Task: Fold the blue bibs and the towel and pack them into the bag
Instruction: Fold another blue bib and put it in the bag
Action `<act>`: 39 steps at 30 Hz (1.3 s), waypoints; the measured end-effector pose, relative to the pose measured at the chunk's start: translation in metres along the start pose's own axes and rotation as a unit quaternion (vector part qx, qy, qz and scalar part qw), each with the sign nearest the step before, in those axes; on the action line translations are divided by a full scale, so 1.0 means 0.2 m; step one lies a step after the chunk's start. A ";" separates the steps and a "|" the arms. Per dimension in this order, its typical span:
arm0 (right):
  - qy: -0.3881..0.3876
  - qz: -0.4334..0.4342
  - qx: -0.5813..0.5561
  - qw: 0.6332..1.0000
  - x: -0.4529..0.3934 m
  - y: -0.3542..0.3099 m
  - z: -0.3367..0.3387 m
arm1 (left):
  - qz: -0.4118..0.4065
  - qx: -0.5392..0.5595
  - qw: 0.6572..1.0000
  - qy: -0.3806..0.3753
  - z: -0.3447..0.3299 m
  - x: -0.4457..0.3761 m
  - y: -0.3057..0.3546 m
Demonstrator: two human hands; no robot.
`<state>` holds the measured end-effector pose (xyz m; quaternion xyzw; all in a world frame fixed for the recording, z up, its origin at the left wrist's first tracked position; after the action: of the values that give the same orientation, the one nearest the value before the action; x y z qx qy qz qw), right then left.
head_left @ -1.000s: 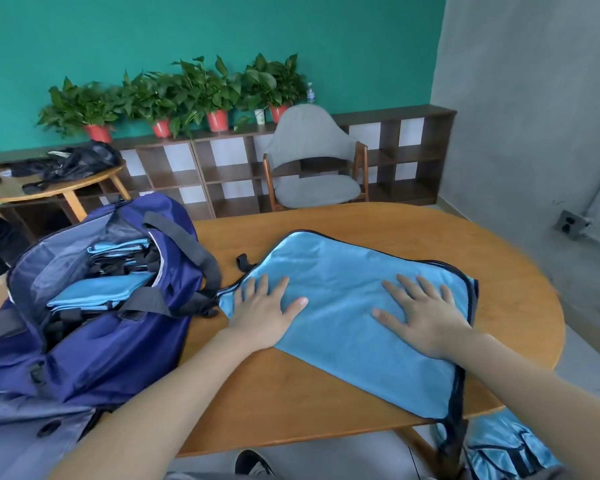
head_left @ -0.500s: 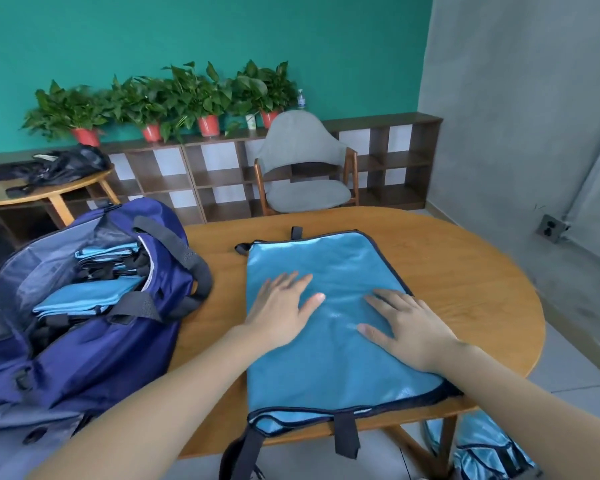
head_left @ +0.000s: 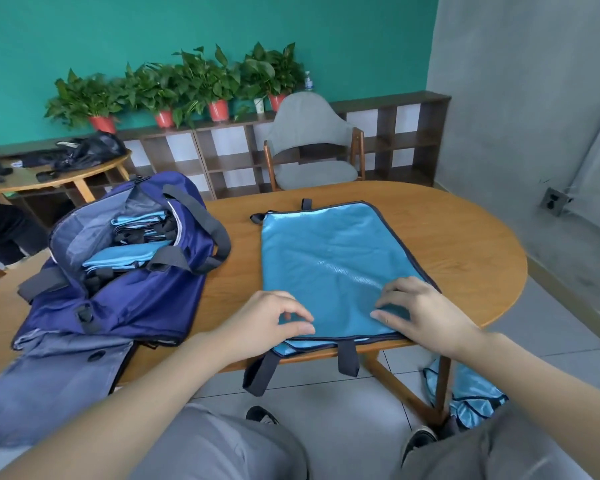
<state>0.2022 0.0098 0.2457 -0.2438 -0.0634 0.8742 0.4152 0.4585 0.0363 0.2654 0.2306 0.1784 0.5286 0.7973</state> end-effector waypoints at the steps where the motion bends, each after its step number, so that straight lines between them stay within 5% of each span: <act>1: 0.008 -0.003 -0.001 1.000 0.02 -0.01 0.01 | 0.004 -0.004 1.000 0.000 -0.01 0.02 0.00; 16: 0.034 -0.101 -0.073 0.992 0.37 0.12 0.15 | 0.070 -0.045 0.996 -0.017 0.05 0.27 -0.11; 27: 0.052 -0.058 -0.027 0.997 0.39 0.10 0.18 | 0.050 -0.109 0.993 0.020 0.03 0.29 -0.07; 39: -0.035 -0.191 -0.317 0.928 0.32 0.03 0.40 | 0.114 0.234 0.964 0.056 0.17 0.33 0.03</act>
<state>0.1252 0.0614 0.2903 -0.3151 -0.3971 0.7207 0.4729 0.4975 0.0932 0.2939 0.3992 0.3137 0.5713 0.6448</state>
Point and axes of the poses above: each hand's wrist, its own x-axis away from the middle knuckle, its own z-axis out of the back of the hand, y = z × x, the point moved 7 cm from there along -x, towards the middle knuckle, and after that the axes turned 3 degrees about z, right-handed, at the moved point
